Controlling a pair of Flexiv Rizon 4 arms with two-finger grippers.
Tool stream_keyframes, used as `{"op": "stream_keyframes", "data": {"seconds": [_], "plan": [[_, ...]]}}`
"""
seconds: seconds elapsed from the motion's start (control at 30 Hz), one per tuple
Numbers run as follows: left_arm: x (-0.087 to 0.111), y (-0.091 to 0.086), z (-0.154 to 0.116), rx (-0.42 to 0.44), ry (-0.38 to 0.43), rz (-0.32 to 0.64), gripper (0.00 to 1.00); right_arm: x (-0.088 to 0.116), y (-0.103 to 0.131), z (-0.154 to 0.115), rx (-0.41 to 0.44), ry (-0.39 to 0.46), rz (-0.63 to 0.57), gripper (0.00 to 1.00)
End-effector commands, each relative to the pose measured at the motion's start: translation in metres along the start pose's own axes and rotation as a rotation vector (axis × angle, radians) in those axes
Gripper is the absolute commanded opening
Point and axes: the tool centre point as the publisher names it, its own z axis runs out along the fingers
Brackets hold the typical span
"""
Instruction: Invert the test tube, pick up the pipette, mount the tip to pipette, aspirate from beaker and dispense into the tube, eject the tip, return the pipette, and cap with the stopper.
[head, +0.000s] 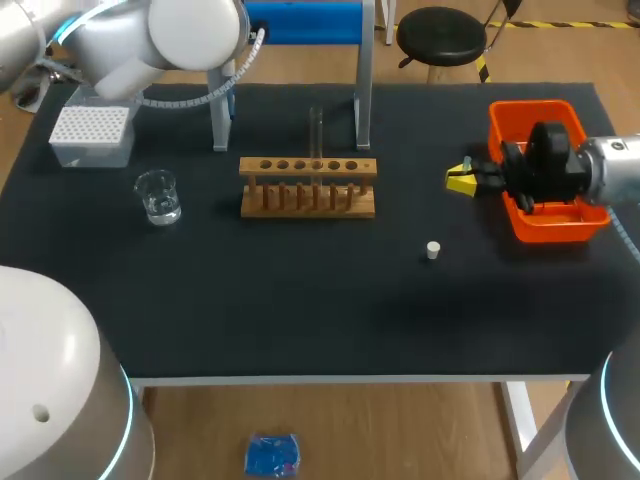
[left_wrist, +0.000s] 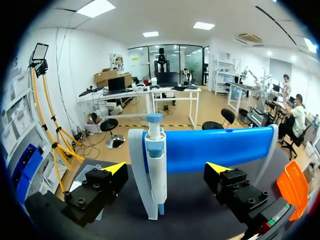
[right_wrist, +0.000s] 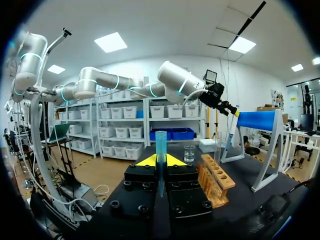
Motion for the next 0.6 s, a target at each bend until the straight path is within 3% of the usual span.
{"op": "stream_keyframes", "data": {"seconds": [0.03,0.6], "plan": [[-0.002,0.001,0.010,0.004,0.005,-0.006,1.00,0.000,0.000,-0.001,0.001,0.002,0.000,0.00],[-0.004,-0.003,0.024,0.025,0.016,-0.017,1.00,0.000,0.000,-0.001,0.001,0.002,0.000,0.00]]}}
